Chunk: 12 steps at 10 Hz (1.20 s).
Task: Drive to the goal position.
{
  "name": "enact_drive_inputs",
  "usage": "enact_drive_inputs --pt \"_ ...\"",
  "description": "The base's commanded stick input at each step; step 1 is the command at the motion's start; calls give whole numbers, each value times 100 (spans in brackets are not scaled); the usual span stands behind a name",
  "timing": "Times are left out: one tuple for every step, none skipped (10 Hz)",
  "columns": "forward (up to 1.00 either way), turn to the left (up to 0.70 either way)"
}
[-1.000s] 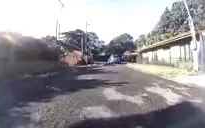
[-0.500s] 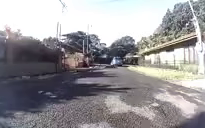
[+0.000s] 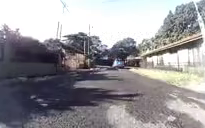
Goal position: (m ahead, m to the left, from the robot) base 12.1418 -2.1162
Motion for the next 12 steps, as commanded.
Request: enact_drive_inputs --pt "70 0" --pt "70 0" --pt "70 0" --pt "70 0" --pt "70 0" --pt "70 0" --pt "70 -9" --pt "70 -29" --pt "70 -35" --pt "70 -35" --pt "70 -33" --pt "70 -4"
